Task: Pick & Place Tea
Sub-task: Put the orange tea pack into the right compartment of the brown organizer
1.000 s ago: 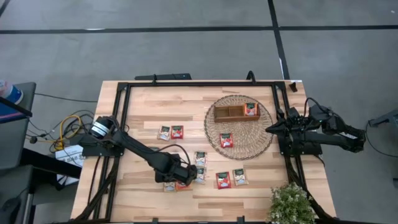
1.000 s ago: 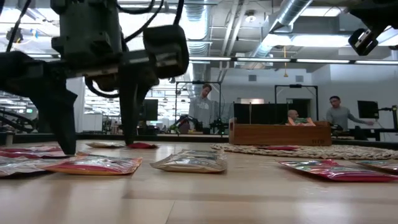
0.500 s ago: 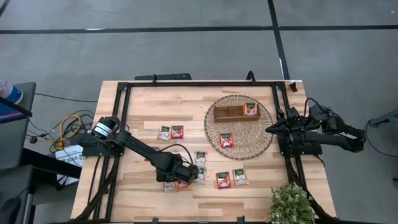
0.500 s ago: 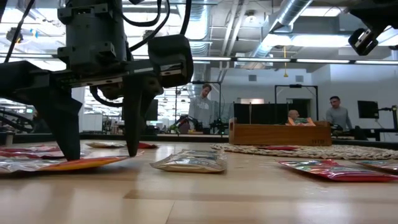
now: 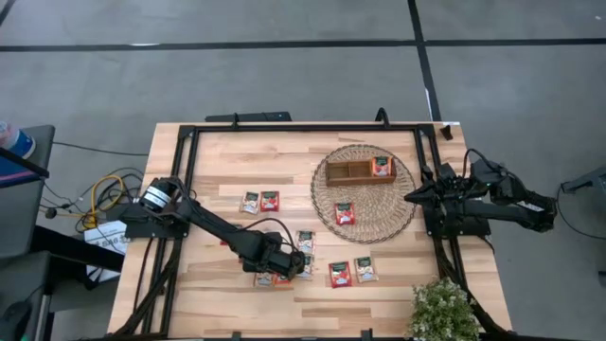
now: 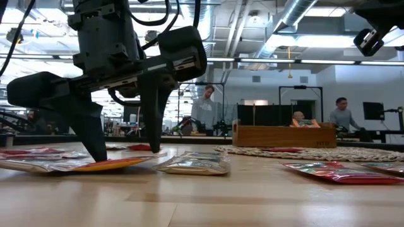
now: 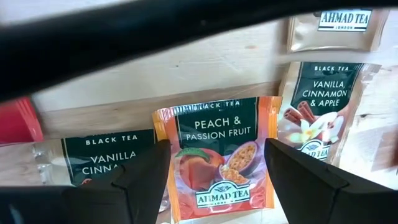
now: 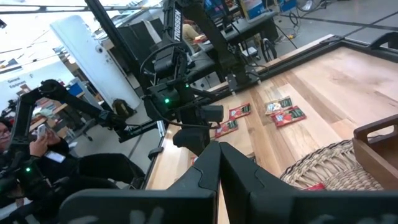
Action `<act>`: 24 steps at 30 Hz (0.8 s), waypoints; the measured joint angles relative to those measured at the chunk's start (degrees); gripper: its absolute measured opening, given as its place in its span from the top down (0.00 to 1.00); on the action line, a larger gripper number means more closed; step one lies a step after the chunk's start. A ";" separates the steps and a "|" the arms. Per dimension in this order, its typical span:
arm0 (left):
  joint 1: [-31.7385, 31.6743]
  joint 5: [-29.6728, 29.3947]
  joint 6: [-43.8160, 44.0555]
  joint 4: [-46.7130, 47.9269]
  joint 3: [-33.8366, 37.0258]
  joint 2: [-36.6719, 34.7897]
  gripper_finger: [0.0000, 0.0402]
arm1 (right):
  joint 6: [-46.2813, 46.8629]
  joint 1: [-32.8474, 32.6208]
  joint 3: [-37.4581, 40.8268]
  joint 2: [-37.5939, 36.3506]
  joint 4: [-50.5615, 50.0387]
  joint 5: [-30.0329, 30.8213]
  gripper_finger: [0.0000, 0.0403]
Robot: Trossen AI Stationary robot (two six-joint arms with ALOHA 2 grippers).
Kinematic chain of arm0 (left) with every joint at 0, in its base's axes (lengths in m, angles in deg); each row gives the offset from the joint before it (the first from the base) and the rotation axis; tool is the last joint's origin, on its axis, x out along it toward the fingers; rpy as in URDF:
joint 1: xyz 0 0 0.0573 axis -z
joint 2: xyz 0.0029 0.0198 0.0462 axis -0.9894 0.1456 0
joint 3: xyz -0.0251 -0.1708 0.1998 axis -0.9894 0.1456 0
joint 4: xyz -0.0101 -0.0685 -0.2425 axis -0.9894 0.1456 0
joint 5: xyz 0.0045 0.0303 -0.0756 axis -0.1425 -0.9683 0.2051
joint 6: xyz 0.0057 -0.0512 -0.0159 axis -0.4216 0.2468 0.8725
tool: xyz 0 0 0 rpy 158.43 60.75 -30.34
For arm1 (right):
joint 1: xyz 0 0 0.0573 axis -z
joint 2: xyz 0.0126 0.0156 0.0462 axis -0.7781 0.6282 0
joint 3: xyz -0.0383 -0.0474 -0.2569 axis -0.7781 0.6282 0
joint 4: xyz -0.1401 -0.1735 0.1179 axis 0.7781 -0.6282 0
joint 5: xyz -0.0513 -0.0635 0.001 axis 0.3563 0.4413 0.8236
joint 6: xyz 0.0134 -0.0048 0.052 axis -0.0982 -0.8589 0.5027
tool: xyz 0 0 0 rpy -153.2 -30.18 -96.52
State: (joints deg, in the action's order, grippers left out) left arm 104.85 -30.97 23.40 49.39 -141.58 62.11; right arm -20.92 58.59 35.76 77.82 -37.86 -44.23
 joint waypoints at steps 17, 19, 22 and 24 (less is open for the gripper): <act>-0.02 2.25 -1.57 6.14 -0.10 -0.04 0.36 | 0.00 0.00 0.00 0.00 0.20 0.04 1.00; -0.02 2.25 -1.57 7.20 -0.09 -0.02 0.36 | 0.00 0.00 0.00 0.00 0.74 0.06 1.00; -0.02 2.60 -1.66 8.39 -0.10 0.14 0.37 | 0.02 0.00 0.00 0.00 1.99 0.11 1.00; -0.02 2.73 -1.72 9.42 -0.08 0.15 0.38 | 0.02 0.00 0.00 0.00 2.54 0.14 1.00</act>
State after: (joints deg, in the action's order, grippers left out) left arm 104.83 -28.24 21.67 58.81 -141.66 62.26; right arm -20.90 58.59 35.76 77.82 -35.32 -44.09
